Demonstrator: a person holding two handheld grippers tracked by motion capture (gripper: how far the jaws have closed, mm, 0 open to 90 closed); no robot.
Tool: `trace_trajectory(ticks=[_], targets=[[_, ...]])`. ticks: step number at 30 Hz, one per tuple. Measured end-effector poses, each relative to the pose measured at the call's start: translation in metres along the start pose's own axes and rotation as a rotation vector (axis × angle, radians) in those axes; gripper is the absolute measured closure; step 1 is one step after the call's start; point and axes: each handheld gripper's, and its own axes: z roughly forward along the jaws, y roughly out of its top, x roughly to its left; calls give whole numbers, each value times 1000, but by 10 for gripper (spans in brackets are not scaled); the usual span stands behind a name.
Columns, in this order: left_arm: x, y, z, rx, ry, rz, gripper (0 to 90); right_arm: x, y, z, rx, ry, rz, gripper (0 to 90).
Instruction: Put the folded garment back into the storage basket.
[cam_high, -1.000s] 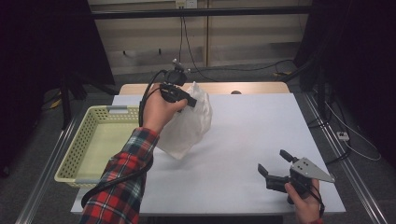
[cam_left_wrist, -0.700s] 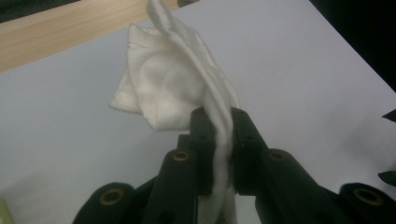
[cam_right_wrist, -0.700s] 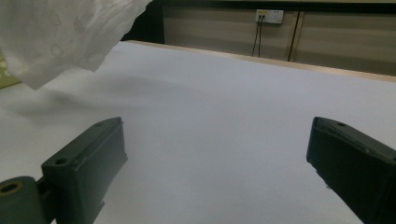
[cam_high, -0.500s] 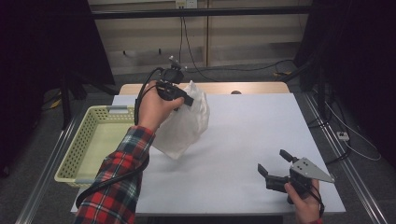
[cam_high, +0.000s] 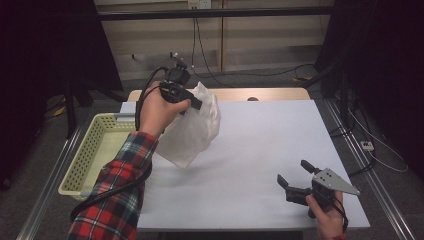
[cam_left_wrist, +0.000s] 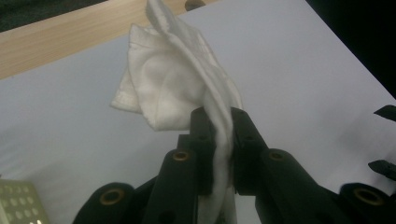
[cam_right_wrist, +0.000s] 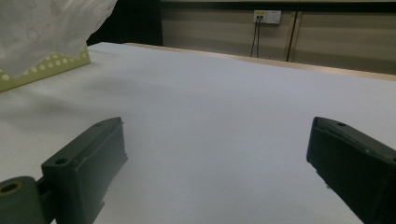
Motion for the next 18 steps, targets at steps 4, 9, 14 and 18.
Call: trace_trajectory(ticks=[4,9,14,18], targets=[[3,0,-7,-6,8,-8,818,1,1,-1,-1,0,2,37],[7,-2,-13,-11,14,-32,818,3,1,-1,1,0,-5,37],[9,-4,-14,-3,18,-36,818,4,0,0,7,5,-11,37],[10,-5,-14,10,17,-42,817,6,2,0,5,12,-21,37]])
